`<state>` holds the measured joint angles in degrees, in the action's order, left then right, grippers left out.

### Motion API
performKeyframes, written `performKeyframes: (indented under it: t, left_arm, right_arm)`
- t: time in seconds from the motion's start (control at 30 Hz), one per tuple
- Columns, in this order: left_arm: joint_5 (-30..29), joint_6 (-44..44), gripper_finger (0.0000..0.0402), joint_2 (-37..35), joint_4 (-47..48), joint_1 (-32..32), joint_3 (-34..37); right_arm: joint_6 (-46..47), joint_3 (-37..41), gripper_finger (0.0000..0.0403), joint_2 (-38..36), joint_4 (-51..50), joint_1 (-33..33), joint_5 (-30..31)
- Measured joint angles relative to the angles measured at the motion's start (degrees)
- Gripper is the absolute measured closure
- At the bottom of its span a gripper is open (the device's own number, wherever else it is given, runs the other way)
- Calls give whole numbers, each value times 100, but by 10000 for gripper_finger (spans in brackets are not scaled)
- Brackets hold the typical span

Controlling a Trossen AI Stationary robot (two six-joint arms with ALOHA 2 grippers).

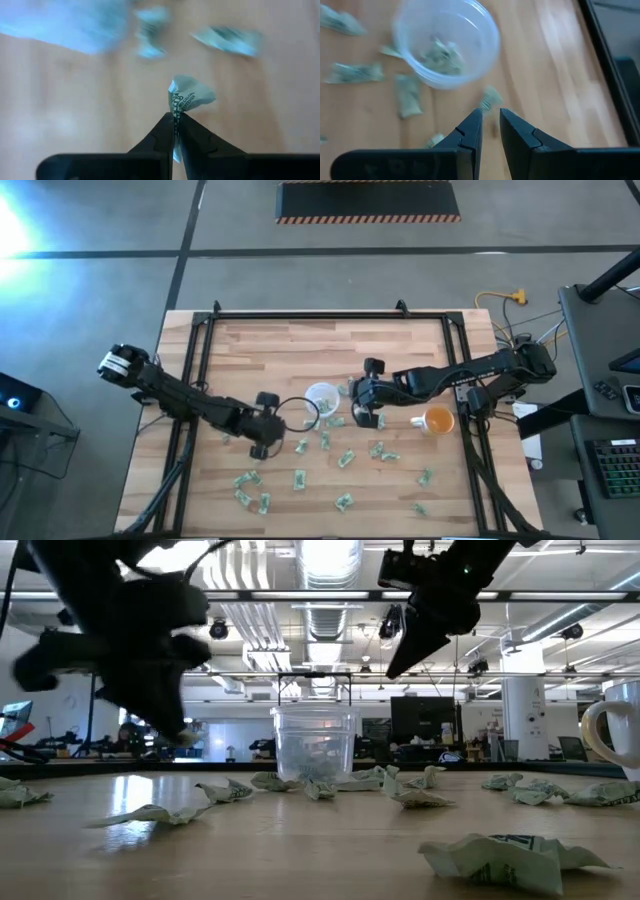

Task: Pick and place Stevia / Truvia into bins
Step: Put the light green stevia packet into the transparent container

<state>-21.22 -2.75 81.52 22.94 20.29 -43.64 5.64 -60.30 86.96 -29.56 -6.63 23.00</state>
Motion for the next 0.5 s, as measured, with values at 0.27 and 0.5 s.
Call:
performKeyframes:
  t: [0.27, 0.5]
  left_arm:
    - [-1204, 981, 394, 0, -618, -4, -380]
    - [-1200, 2615, 394, 42, -2158, -177, -273]
  right_arm:
    - [905, 40, 346, 2, -663, -3, 297]
    - [1503, 243, 346, 2, -652, -103, 258]
